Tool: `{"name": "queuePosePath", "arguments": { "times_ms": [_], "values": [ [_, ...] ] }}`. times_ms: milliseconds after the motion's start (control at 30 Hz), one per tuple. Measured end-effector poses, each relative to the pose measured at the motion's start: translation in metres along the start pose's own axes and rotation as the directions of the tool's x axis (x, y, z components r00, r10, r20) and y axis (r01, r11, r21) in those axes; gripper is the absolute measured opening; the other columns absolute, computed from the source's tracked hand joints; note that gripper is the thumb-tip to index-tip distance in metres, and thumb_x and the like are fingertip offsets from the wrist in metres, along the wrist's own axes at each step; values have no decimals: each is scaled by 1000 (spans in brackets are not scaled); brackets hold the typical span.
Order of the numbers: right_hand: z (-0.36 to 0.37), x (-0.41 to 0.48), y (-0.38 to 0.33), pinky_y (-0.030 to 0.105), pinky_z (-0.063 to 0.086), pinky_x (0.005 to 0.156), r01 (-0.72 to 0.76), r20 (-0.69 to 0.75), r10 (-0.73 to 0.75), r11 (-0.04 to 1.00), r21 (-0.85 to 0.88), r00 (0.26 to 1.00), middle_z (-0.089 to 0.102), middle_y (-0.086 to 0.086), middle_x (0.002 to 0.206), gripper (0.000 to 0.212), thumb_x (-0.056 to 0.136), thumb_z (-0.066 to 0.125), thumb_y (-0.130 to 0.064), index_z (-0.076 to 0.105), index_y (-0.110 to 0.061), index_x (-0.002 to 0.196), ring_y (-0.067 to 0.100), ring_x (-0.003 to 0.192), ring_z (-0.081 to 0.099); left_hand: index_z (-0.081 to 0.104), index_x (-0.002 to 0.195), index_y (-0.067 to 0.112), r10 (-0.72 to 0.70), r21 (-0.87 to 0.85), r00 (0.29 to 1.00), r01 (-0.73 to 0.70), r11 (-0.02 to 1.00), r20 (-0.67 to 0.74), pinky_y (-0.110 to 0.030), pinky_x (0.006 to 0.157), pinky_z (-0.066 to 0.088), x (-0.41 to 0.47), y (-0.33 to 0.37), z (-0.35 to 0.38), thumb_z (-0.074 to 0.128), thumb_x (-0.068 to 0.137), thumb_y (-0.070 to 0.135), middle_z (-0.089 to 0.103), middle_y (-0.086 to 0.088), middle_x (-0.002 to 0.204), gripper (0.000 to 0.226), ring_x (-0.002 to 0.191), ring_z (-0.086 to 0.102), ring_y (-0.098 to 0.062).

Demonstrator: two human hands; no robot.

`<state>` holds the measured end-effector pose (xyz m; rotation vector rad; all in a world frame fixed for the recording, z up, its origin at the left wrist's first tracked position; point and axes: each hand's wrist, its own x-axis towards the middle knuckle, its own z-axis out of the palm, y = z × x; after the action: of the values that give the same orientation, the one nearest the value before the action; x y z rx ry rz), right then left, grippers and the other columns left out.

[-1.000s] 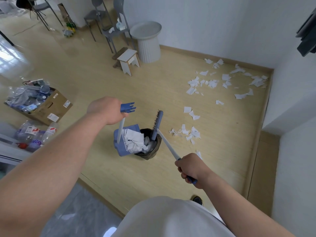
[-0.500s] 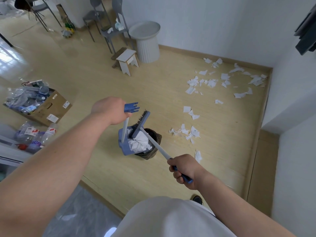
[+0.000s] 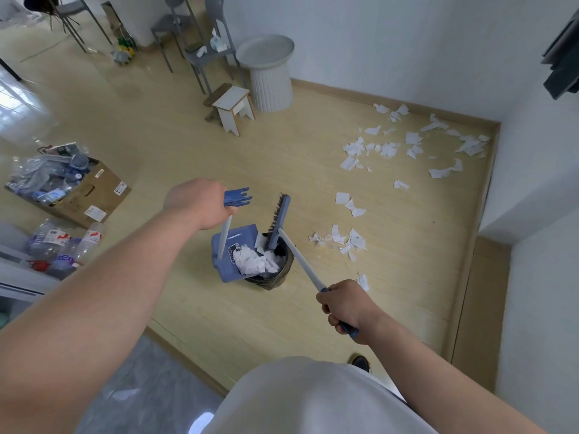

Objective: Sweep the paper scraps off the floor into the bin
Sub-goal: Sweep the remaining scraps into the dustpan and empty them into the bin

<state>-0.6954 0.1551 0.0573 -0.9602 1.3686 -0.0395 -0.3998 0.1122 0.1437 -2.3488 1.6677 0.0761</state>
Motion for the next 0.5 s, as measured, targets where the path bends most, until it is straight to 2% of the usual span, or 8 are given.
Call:
{"name": "queuePosePath", "arguments": {
  "times_ms": [233,367,500],
  "values": [
    [1,-8,-12,21,28,40,40,24,-41,998,47,999,46,6,69,12,93,53,-12,59,-2,92,14,41,34,56,81,23,0,-2,1000,0,1000,-2,-29,60,42,2,1,-3,57,92,54,57,3,76,33,75,59,-24],
    [7,-9,-14,21,26,40,17,61,-23,995,100,998,47,7,68,10,91,54,-11,60,-3,92,13,38,34,55,81,22,11,15,1000,-11,1000,-9,-28,58,40,1,4,-3,55,93,54,56,3,74,34,72,57,-23],
    [12,-7,-9,21,26,40,-14,86,9,998,66,996,48,7,67,9,90,55,-9,60,-2,92,12,38,34,55,83,23,13,22,1000,-13,1000,-11,-28,60,41,1,5,-4,55,93,54,54,4,74,33,75,57,-24]
  ]
}}
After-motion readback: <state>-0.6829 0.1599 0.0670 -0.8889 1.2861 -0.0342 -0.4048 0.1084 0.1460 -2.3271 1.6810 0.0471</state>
